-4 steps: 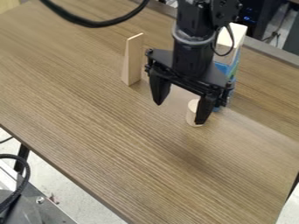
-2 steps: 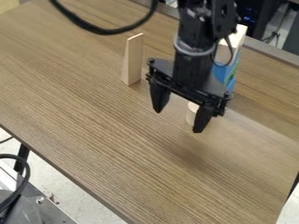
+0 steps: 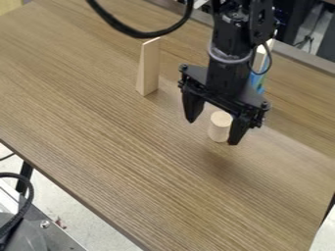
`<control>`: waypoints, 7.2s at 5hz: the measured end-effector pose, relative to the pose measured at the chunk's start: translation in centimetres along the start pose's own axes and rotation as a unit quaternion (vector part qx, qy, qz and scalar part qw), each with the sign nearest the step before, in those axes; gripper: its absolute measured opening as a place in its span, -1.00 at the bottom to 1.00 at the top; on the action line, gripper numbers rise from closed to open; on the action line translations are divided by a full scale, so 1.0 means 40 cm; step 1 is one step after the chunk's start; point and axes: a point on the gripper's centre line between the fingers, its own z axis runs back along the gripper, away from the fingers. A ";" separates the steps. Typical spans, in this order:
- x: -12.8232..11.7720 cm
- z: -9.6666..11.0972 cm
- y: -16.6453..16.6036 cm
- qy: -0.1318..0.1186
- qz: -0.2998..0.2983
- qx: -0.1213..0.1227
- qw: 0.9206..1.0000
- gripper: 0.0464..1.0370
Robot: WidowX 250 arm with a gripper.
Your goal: Put the grey cylinder on top of the grey rectangular
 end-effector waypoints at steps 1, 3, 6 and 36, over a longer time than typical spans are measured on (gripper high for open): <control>0.012 -0.006 -0.004 -0.013 -0.010 -0.005 1.000 0.93; 0.034 -0.008 0.005 -0.034 -0.022 -0.020 0.999 0.93; 0.044 -0.041 0.026 -0.030 -0.022 -0.017 0.999 0.93; 0.252 0.191 0.016 -0.045 -0.036 0.002 0.998 0.92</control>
